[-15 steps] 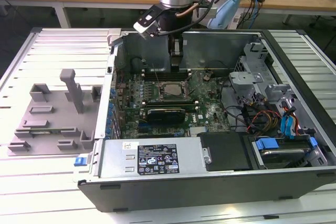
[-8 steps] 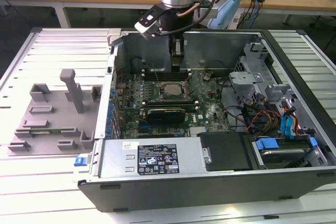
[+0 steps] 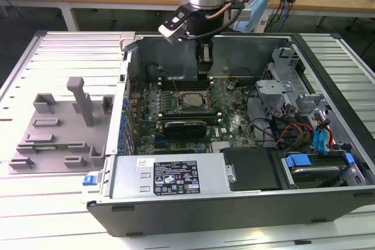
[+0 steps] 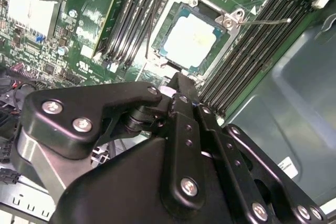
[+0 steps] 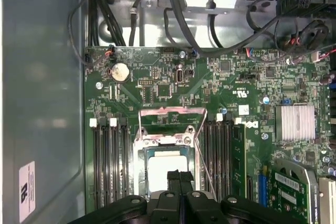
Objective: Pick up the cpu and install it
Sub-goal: 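Close the cpu cover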
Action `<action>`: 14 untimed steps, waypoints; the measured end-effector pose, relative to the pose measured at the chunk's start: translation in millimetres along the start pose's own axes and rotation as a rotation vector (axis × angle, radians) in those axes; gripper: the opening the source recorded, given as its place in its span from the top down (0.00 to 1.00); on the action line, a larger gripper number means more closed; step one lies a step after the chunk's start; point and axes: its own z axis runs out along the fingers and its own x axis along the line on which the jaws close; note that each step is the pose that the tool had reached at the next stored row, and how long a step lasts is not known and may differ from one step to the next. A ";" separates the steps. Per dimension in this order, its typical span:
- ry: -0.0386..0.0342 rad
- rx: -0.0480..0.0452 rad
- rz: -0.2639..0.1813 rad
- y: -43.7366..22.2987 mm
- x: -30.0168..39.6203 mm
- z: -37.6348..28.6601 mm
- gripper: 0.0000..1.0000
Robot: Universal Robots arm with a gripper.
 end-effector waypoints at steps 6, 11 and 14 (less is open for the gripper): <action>-0.0001 0.0013 0.000 12.1 0.0 0.5 0.89; -0.0001 0.0033 0.000 22.8 0.1 0.9 0.89; 0.0001 0.0046 -0.001 33.8 -0.2 1.6 0.89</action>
